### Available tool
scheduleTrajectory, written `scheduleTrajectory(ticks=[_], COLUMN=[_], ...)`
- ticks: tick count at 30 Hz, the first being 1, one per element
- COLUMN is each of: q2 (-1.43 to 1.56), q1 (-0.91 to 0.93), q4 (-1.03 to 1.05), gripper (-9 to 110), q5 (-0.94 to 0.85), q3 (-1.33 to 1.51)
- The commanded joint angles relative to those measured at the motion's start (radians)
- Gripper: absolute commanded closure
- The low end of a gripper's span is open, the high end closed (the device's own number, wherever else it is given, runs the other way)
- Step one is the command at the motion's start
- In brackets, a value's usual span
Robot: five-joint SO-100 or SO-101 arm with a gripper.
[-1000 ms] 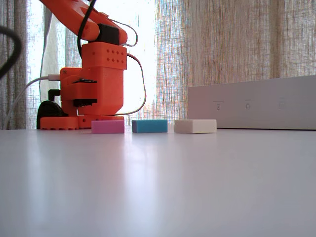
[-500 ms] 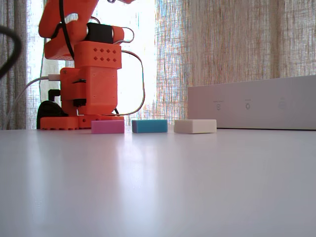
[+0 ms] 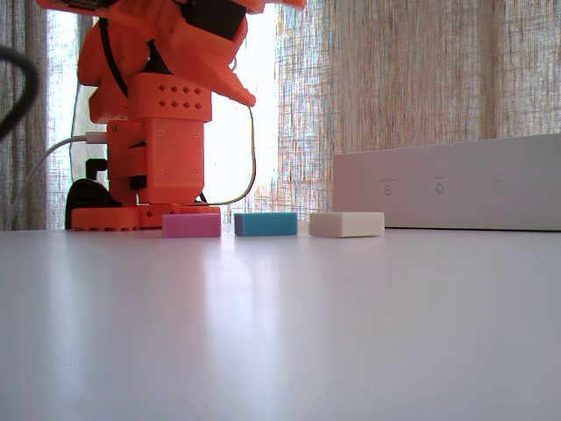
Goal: Grasp the yellow cuboid and put it in the bin.
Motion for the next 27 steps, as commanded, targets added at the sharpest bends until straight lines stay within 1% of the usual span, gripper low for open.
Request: scheduleTrajectory(ticks=[1, 6, 12, 14, 15, 27], q2=[0.006, 0.006, 0.006, 0.006, 0.006, 0.006], q1=[0.003, 0.005, 0.000, 0.000, 0.000, 0.000], q4=[0.021, 0.054, 0.067, 0.067, 0.069, 0.071], gripper=[81, 85, 97, 107, 110, 110], q5=[0.009, 0.012, 0.009, 0.008, 0.008, 0.006], q3=[0.018, 0.040, 0.054, 0.054, 0.054, 0.054])
